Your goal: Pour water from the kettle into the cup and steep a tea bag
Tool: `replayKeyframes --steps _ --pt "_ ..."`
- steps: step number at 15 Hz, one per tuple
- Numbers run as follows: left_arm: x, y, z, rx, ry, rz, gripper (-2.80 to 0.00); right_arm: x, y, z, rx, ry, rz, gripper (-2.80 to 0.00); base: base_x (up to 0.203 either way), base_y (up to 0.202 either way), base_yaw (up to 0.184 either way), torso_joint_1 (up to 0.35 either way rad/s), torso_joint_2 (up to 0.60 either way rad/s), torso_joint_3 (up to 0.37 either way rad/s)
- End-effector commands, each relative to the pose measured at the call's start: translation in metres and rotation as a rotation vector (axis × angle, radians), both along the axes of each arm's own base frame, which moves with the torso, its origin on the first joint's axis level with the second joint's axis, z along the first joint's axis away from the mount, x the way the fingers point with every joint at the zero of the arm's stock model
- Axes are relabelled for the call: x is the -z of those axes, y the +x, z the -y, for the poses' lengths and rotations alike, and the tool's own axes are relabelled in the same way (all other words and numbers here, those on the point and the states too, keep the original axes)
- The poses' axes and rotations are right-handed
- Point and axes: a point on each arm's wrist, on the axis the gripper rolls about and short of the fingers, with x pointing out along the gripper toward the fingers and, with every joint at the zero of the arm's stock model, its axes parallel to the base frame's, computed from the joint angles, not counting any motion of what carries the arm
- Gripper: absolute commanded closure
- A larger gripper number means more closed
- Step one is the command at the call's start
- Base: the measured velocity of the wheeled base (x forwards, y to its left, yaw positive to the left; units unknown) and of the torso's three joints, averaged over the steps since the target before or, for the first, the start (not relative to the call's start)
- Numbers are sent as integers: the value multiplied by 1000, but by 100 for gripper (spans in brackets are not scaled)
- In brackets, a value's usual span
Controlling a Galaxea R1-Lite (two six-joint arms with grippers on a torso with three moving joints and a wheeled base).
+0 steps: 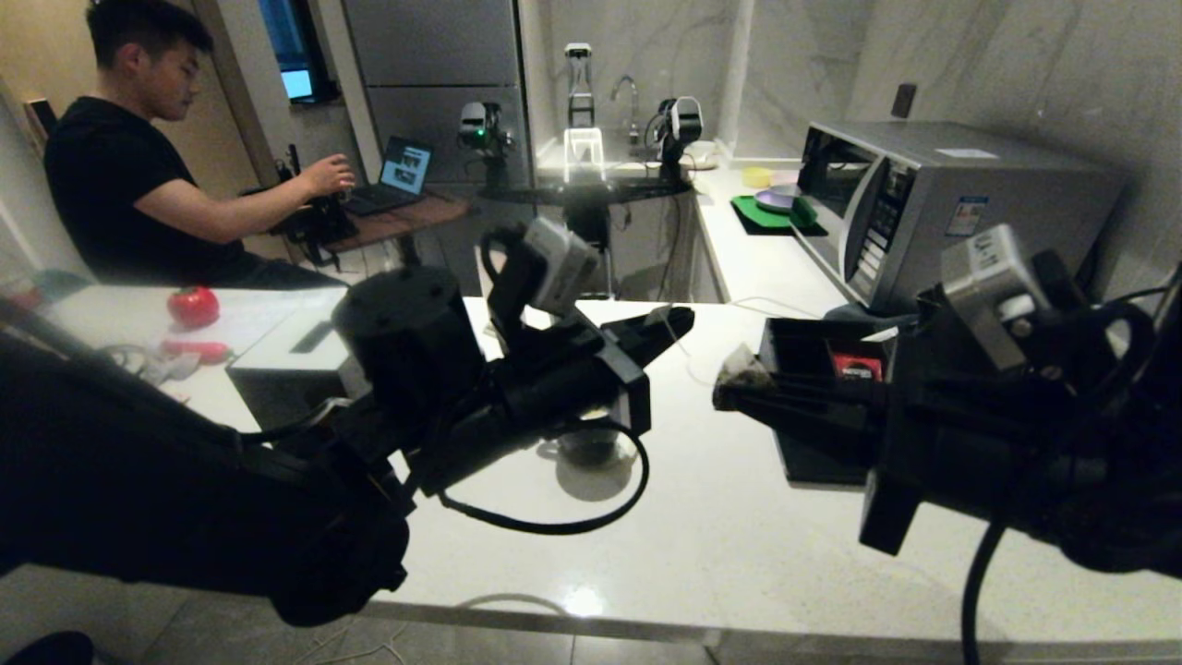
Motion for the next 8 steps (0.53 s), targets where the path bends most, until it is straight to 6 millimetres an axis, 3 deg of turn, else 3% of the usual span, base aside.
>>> replayKeyframes --steps 1,8 --pt "-1 0 0 2 -6 6 0 0 0 0 -3 -3 9 -280 0 0 0 0 0 0" --pt "-2 -1 -1 -6 -8 7 0 4 -2 2 -4 -15 12 -280 0 0 0 0 0 0"
